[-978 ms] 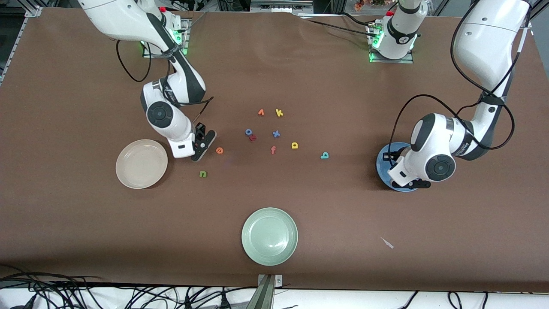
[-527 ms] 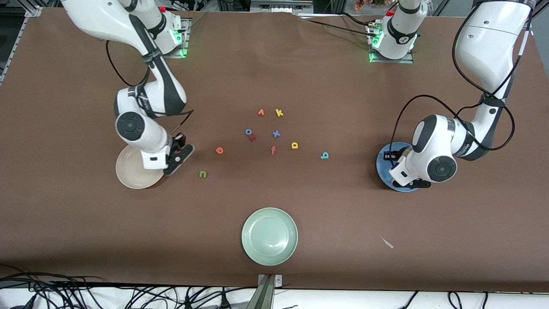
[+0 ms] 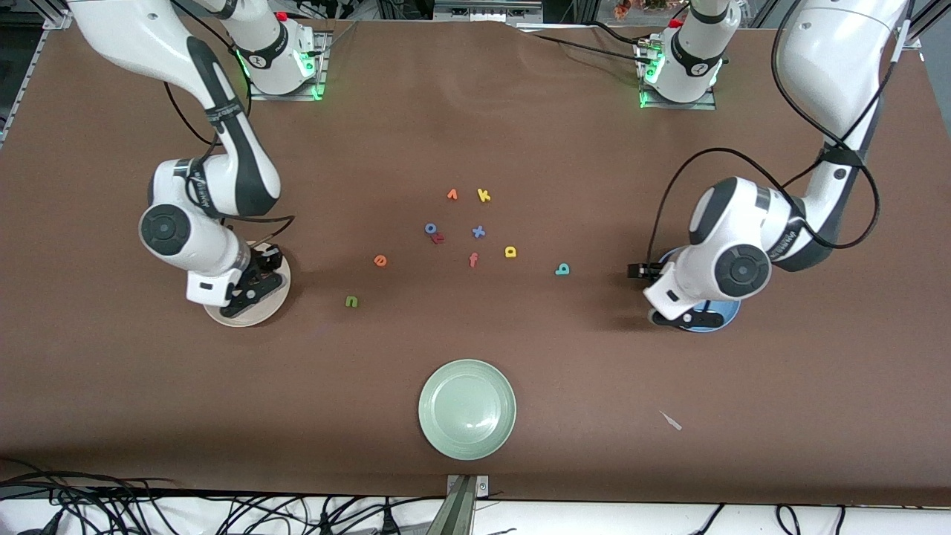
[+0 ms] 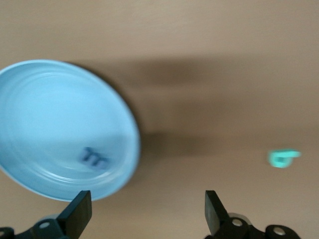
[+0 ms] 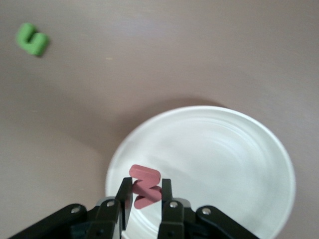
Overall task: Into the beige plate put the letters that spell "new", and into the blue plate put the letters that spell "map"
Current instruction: 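Lower the E onto the blue plate while the right gripper drops the w, then pinch the teal b with the left gripper while the right gripper takes green u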
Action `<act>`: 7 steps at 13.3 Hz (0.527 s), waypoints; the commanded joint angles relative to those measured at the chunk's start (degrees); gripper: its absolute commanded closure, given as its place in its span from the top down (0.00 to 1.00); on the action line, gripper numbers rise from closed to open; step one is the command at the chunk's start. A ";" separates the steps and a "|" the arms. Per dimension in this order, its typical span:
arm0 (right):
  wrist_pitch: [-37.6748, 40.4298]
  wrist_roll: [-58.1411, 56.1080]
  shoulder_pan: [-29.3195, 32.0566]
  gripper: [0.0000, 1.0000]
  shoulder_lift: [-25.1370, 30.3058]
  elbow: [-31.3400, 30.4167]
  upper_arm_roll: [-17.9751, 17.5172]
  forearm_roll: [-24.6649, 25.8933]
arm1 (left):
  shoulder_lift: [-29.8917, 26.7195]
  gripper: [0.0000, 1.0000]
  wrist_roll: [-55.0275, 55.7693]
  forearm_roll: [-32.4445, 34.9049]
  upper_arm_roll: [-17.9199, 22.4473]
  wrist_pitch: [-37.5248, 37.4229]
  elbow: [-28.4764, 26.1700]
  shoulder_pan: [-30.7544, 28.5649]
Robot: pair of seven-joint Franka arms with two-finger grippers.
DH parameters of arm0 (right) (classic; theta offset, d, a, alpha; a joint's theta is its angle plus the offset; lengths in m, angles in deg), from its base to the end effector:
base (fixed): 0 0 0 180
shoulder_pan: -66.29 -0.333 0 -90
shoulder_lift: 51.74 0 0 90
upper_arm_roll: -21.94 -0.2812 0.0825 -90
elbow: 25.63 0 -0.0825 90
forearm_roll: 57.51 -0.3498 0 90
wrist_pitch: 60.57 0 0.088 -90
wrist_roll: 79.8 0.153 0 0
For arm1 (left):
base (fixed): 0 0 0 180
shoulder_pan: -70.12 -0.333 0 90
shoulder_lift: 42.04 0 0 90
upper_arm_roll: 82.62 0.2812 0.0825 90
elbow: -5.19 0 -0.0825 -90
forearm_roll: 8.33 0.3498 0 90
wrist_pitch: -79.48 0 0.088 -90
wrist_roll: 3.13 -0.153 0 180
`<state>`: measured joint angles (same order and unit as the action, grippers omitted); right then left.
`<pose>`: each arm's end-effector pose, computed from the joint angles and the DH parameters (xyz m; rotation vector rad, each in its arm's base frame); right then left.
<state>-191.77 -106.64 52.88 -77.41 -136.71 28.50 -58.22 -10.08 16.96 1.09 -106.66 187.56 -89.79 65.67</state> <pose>0.5650 0.0680 0.1933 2.9799 0.9027 -0.1551 0.5630 -0.1667 0.2331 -3.0868 0.0591 0.4444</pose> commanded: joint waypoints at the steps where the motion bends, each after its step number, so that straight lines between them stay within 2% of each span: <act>1: 0.51 0.65 3.38 0.10 -3.76 3.84 -0.41 -1.13 | -0.32 1.00 3.27 1.21 -3.28 -0.50 1.63 0.58; 2: 0.43 1.52 3.56 0.12 -4.56 4.37 -0.41 -1.13 | 0.12 1.00 6.07 1.21 -4.43 -0.24 1.99 0.58; 3: 0.34 2.40 4.09 0.40 -4.91 4.47 -0.41 -1.13 | 0.73 1.00 9.41 1.30 -4.87 0.20 1.99 1.80; 4: 0.34 3.71 4.09 0.81 -4.92 4.47 -0.41 -1.21 | 1.34 1.00 11.62 1.39 -4.88 0.90 2.08 3.98; 5: 0.34 4.77 4.01 1.00 -4.92 4.47 -0.50 -1.39 | 2.39 1.00 12.16 1.65 -4.79 3.34 2.08 5.49; 7: 0.69 10.02 3.48 1.00 -4.48 4.55 -0.85 -4.01 | 3.63 1.00 12.25 2.18 -4.79 8.88 2.08 6.55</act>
<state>-191.90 -100.91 56.73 -81.85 -133.44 28.26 -59.85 -8.46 27.81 1.09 -111.46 193.04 -88.82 71.13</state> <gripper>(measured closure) 0.379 0.000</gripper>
